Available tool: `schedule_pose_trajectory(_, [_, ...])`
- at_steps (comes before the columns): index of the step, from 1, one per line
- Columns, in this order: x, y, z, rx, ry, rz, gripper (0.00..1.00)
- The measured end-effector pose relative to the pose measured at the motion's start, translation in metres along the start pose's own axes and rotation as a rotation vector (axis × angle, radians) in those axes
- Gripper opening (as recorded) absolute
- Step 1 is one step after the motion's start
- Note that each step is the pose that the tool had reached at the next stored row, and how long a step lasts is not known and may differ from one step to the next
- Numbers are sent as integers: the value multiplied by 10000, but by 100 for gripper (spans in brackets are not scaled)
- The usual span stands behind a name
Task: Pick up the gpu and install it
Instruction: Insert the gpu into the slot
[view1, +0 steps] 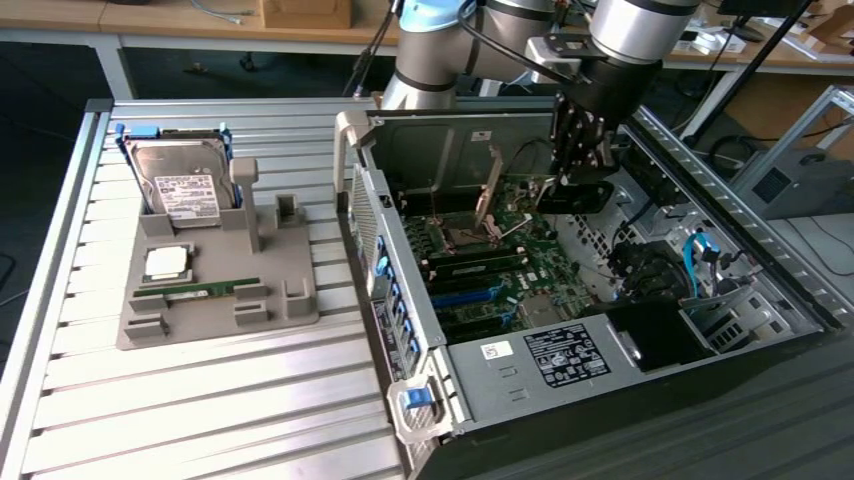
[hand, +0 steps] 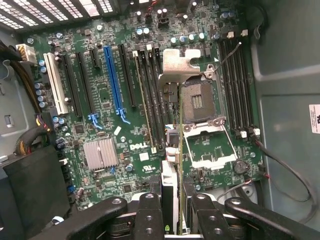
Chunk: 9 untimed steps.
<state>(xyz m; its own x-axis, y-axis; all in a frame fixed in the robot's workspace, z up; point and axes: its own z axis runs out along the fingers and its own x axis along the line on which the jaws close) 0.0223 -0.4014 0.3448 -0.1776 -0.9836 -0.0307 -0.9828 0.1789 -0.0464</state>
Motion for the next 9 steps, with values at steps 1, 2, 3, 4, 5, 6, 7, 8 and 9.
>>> schedule_pose_trajectory(1, [0, 0, 0, -1, -1, -21, 27])
schedule_pose_trajectory(2, [0, 0, 1, -1, -2, -42, 27])
schedule_pose_trajectory(3, [0, 0, 1, -2, -4, -78, 27])
schedule_pose_trajectory(4, [0, 0, 1, -4, -5, -114, 27])
schedule_pose_trajectory(5, [0, 0, 2, -4, -6, -137, 27])
schedule_pose_trajectory(6, [0, 0, 2, -5, -7, -158, 27])
schedule_pose_trajectory(7, [0, 0, 2, -6, -8, -191, 27])
schedule_pose_trajectory(8, [0, 0, 2, -6, -10, -212, 27])
schedule_pose_trajectory(9, [0, 0, 3, -8, -12, -249, 27])
